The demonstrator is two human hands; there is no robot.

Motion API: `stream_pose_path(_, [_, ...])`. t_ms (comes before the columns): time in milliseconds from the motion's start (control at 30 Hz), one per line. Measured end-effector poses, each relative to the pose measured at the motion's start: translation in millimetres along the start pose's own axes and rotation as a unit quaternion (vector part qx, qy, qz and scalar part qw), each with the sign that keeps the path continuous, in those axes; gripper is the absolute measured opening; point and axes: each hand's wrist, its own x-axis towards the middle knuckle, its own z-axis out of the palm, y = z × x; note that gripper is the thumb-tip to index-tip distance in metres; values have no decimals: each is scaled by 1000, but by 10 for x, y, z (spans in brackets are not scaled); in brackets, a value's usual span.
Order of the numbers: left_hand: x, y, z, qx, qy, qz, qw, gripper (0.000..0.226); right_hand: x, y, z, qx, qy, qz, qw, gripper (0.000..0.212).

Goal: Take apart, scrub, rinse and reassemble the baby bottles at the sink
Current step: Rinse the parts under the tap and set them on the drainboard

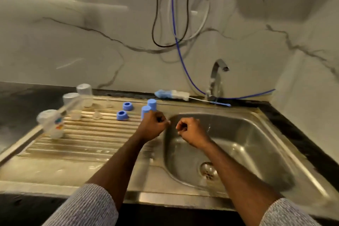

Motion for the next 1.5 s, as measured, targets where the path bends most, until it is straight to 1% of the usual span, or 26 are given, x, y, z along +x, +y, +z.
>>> stream_pose_path(67, [96,164,370,12,-25,19,999,34,-99,365,-210,-38,-47,22,998,23])
stream_pose_path(133, [177,261,693,34,-51,11,998,32,-204,642,-328,-67,-135,66,986,24])
stream_pose_path(233, [263,260,1074,15,-92,-15,996,28,-324,918,-377,-125,-259,96,953,34])
stream_pose_path(300, [313,209,1246,23,-108,-27,993,29,-363,1021,-364,-146,-330,112,926,38])
stream_pose_path(367, [366,157,1346,18,-107,-56,993,30,-373,1079,-330,-153,-383,142,900,36])
stream_pose_path(433, [455,99,1425,6,-88,-94,992,30,-361,1138,-236,-159,-420,176,876,34])
stream_pose_path(533, [572,45,1527,-28,-58,-130,989,32,-339,1214,-22,-188,-451,183,853,28])
stream_pose_path(567, [595,33,1571,-37,-53,-137,988,32,-325,1249,41,-184,-444,199,854,21])
stream_pose_path(600, [595,22,1613,-43,-51,-143,987,32,-308,1281,81,-170,-425,216,862,11])
stream_pose_path(633, [593,9,1659,-45,-54,-145,987,31,-276,1288,76,-163,-404,222,872,6])
stream_pose_path(700, [570,-33,1736,-37,-71,-144,986,24,-148,1360,9,-164,-343,205,902,13])
stream_pose_path(733, [567,-51,1761,-30,-81,-142,986,18,-59,1417,-39,-156,-291,197,923,16])
stream_pose_path(800, [582,-63,1799,-26,-99,-138,985,9,89,1473,-171,-84,-164,201,962,18])
stream_pose_path(833, [597,-62,1813,-25,-103,-137,985,8,155,1485,-227,-49,-94,209,972,19])
stream_pose_path(867, [597,-56,1818,-23,-103,-136,985,10,219,1486,-272,-17,-31,216,976,18])
stream_pose_path(900, [634,-58,1850,-20,-102,-132,986,13,277,1505,-303,32,19,241,970,17])
stream_pose_path(933, [639,-61,1859,-23,-101,-129,986,18,314,1507,-294,96,62,267,957,17])
stream_pose_path(967, [666,-65,1894,-35,-98,-130,986,23,342,1497,-305,160,88,291,939,18])
stream_pose_path(1000, [685,-64,1924,-56,-94,-137,985,28,350,1498,-298,215,105,307,921,19])
stream_pose_path(1033, [704,-55,1943,-82,-87,-147,982,31,347,1499,-296,243,110,313,912,20])
stream_pose_path(1067, [725,-38,1961,-108,-83,-156,978,32,347,1519,-291,266,112,313,905,19])
stream_pose_path(1133, [743,-19,1992,-141,-78,-153,975,34,345,1554,-277,278,112,308,903,17])
stream_pose_path(1267, [722,-16,2004,-146,-61,-116,981,38,379,1560,-257,271,109,295,909,17])
stream_pose_path(1400, [698,0,1989,-160,-97,-86,979,30,369,1531,-266,256,112,273,921,13])
stream_pose_path(1500, [688,4,1980,-178,-85,-93,976,22,379,1482,-287,245,106,240,933,7])
